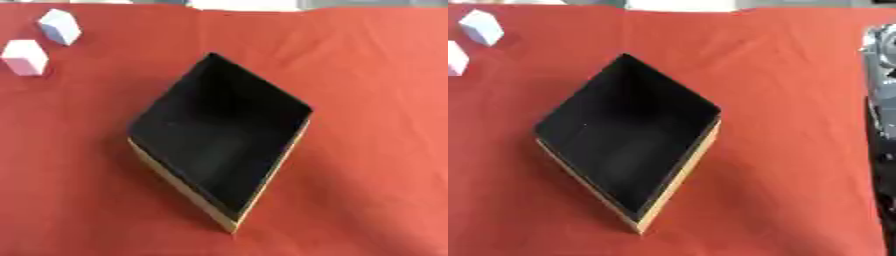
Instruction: Pick up objects on the table and place them in the box.
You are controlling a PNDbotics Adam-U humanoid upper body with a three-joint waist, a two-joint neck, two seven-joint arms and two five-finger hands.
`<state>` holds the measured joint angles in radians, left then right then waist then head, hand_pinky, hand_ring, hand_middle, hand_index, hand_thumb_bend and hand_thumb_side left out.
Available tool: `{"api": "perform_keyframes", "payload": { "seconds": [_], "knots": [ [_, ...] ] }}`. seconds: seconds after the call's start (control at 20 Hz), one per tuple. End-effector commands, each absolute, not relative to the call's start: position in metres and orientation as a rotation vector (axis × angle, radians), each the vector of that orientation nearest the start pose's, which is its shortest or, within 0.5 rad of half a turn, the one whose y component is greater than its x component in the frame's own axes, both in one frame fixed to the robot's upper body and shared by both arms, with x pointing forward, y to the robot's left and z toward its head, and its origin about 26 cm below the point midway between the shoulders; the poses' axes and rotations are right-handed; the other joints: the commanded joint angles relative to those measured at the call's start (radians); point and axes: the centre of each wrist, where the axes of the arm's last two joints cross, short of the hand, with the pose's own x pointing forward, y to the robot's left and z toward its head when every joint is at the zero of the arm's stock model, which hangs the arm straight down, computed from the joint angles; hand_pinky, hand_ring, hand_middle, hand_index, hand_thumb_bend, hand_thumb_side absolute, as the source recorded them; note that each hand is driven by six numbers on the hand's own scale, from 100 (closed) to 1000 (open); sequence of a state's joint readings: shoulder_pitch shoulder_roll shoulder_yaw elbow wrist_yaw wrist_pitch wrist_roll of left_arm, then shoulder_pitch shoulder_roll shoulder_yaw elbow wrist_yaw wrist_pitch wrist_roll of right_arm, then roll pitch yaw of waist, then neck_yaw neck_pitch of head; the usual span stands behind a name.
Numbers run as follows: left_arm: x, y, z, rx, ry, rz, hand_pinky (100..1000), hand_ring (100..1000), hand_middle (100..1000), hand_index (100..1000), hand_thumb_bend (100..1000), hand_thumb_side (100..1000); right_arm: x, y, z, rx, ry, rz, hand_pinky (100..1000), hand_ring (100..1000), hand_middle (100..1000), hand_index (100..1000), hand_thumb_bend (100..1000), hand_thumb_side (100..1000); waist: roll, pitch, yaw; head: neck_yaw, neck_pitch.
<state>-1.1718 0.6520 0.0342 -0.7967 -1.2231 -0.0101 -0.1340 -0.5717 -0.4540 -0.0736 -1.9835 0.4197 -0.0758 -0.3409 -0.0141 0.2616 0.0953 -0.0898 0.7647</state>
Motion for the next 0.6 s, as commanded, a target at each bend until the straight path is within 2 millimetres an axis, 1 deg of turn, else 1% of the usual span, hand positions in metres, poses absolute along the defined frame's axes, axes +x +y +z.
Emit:
{"api": "perform_keyframes", "payload": {
  "seconds": [0.05, 0.4, 0.6],
  "knots": [
    [0.4664, 0.379, 0.3483, 1.677, -1.306, -1.014, 463, 615, 657, 751, 221, 100, 0.3062, -0.2696, 0.3049, 1.13, 3.181, -0.275, 799, 681, 615, 798, 100, 678, 0.005, -0.025, 0.0, 0.0, 0.005],
    [0.4666, 0.3787, 0.3472, 1.689, -1.311, -1.018, 462, 608, 644, 734, 229, 100, 0.3062, -0.2695, 0.3048, 1.131, 3.181, -0.275, 799, 681, 615, 798, 100, 678, 0.005, -0.025, 0.0, 0.0, 0.005],
    [0.4687, 0.3808, 0.341, 1.656, -1.254, -1.068, 533, 655, 688, 772, 245, 100, 0.3062, -0.2695, 0.3048, 1.132, 3.181, -0.276, 799, 680, 614, 798, 100, 678, 0.005, -0.024, 0.0, -0.001, 0.005]
  ]
}}
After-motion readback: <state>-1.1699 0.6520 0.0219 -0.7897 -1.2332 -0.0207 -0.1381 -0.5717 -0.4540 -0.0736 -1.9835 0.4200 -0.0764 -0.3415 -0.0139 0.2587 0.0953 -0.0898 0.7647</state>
